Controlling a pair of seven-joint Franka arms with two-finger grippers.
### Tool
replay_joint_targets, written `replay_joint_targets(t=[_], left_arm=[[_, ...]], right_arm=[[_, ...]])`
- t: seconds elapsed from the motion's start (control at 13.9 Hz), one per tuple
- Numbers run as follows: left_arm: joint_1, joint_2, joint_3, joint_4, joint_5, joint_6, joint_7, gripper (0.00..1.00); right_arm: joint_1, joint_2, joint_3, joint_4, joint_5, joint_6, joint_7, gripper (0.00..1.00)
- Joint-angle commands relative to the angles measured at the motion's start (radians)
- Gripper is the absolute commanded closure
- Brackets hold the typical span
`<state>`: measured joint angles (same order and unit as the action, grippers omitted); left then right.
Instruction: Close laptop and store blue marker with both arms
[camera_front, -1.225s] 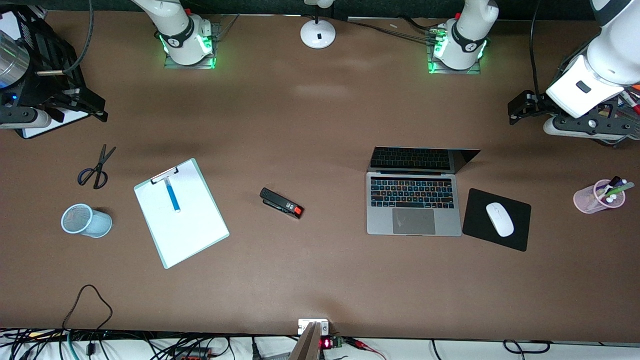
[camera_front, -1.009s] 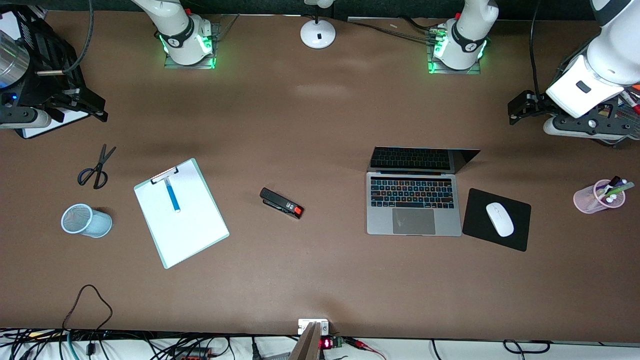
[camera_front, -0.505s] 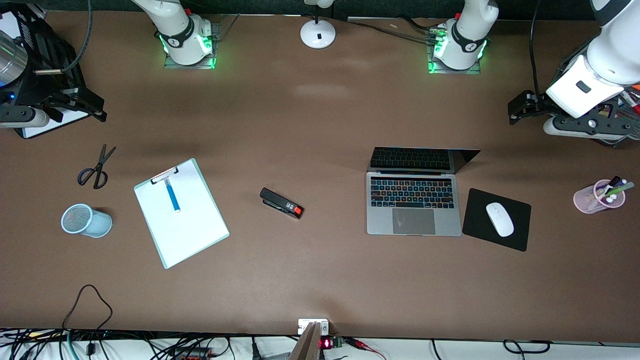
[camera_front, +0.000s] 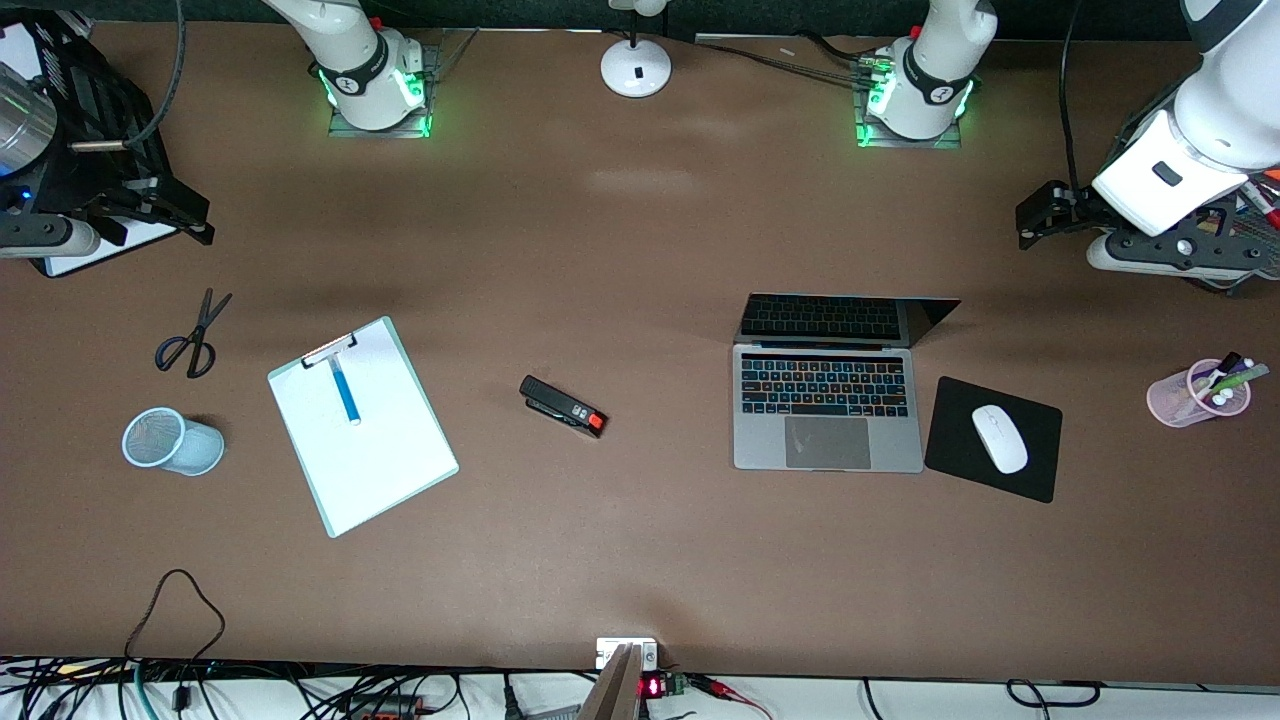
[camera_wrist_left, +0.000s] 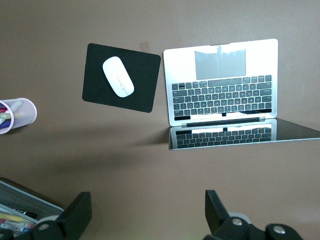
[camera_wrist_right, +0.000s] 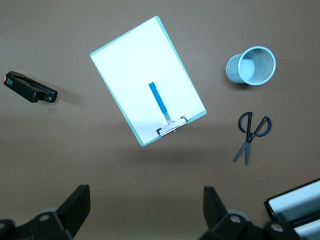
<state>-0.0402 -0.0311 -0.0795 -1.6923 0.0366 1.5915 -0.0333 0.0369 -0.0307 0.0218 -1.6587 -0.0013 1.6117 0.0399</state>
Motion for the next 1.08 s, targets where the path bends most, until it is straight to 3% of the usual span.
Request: replay_joint_targets(t=[0.0, 0.5, 0.58, 0.65, 0.79, 1.01], left_arm=[[0.006, -0.001, 0.004, 0.02, -0.003, -0.021, 0.004, 0.0], [0.006, 0.005, 0.01, 0.02, -0.004, -0.021, 0.007, 0.0], [0.006, 0.017, 0.01, 0.022, -0.006, -0.021, 0.007, 0.08], [0.006, 0.023, 0.01, 0.029, -0.007, -0.021, 0.004, 0.33], [0.005, 0.04, 0.009, 0.057, -0.001, -0.062, 0.006, 0.7], [0.003, 0.083, 0.009, 0.121, -0.001, -0.103, 0.006, 0.93]], right_arm=[[-0.012, 0.011, 0.004, 0.014, 0.015, -0.006, -0.005, 0.0], [-0.014, 0.07, 0.004, 0.014, 0.001, 0.007, -0.009, 0.0], [-0.014, 0.081, 0.004, 0.014, -0.002, 0.016, -0.009, 0.0], [-0.014, 0.092, 0.004, 0.014, -0.003, 0.028, -0.011, 0.0], [-0.014, 0.113, 0.004, 0.014, -0.019, 0.045, -0.018, 0.0], [-0.014, 0.156, 0.004, 0.014, -0.014, 0.059, -0.02, 0.0]])
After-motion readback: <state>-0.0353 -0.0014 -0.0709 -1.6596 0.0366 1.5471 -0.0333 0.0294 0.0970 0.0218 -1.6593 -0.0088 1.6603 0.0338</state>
